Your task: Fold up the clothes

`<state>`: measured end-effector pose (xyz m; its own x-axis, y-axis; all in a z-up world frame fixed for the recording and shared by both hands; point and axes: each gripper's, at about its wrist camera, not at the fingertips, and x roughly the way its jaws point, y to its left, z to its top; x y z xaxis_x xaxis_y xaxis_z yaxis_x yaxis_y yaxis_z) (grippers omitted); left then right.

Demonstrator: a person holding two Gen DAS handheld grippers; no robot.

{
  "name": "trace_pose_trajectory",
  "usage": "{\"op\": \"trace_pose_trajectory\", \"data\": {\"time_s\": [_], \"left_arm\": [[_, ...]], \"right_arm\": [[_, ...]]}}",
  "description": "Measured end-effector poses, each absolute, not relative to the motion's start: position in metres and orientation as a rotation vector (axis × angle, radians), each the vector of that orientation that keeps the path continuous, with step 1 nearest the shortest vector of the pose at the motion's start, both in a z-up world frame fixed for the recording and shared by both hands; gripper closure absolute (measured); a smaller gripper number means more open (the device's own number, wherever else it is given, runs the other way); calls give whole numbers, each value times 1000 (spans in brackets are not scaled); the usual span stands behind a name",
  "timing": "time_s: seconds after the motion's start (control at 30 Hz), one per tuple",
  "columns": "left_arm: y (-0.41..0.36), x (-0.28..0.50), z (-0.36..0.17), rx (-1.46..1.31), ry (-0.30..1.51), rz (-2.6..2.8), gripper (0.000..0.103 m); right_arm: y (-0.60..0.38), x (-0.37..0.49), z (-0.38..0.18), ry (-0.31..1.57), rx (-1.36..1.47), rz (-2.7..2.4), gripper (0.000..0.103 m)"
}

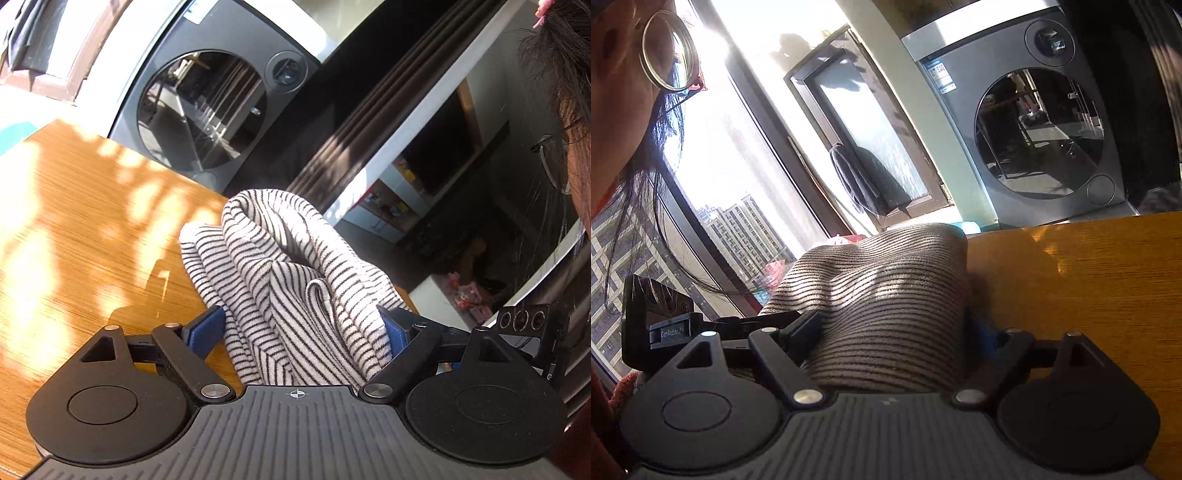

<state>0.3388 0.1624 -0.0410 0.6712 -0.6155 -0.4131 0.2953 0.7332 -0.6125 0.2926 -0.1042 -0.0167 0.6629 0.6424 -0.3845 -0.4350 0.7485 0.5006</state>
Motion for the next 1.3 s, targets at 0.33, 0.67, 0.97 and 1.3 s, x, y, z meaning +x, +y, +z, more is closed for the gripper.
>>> {"op": "trace_pose_trajectory", "data": {"time_s": [0.33, 0.67, 0.97, 1.3], "left_arm": [[158, 338, -44, -548, 639, -546, 12], [154, 323, -41, -507, 607, -447, 6], [139, 266, -29, -440, 493, -278, 0], [110, 233, -20, -350, 548, -323, 13]], "right_arm": [[-98, 300, -16, 600, 387, 658, 9], [-92, 303, -15, 640, 364, 605, 0], [-102, 265, -17, 583, 412, 449, 0], [-81, 263, -13, 689, 297, 547, 7]]}}
